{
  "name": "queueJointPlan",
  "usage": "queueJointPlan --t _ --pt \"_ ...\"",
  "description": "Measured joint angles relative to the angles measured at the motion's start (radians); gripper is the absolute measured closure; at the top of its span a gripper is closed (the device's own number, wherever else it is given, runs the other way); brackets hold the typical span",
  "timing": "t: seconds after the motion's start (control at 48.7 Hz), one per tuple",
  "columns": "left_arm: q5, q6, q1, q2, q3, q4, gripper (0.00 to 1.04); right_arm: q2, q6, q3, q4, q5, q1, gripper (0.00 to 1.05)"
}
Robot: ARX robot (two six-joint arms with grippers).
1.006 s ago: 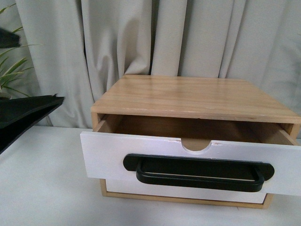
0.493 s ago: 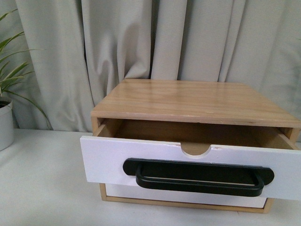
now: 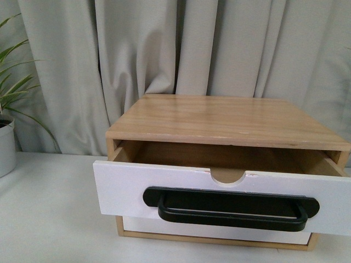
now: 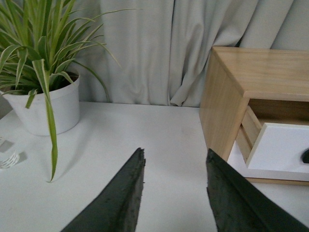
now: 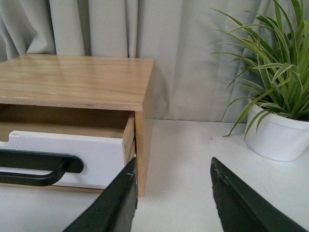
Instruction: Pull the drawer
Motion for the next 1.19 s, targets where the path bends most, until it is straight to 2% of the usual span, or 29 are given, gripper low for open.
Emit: queueJointPlan --t 0.205,0.246,0.267,0.328,0.78,0.924,1.19 --pt "-0.005 -0.004 0.0 -0.062 -0.034 -0.025 0.99 -0.041 0.019 -0.03 -0.011 0.002 0.0 0.93" --pt "-0.005 -0.008 -0.001 -0.077 -0.042 -0.033 1.01 -0.062 0.019 -0.034 -0.027 0.002 0.0 1.02" --pt "-0.005 -0.008 -0.001 -0.086 -0.046 -0.038 1.01 -0.096 0.019 -0.034 -0.075 0.002 0.0 1.03" --pt "-0.006 -0.008 -0.001 -0.107 -0.055 -0.05 1.01 -0.168 0.021 -0.05 -0.142 0.002 0.0 1.04" --pt "-0.005 -0.009 -0.001 -0.229 -0.105 -0.106 1.01 -0.241 0.024 -0.099 -0.143 0.002 0.0 1.04" --pt "-0.005 -0.01 -0.001 -0.357 -0.104 -0.27 1.01 -0.241 0.024 -0.099 -0.143 0.002 0.0 1.04" --pt "-0.005 -0.01 -0.001 -0.403 -0.104 -0.29 1.01 -0.241 0.024 -0.099 -0.143 0.002 0.0 1.04"
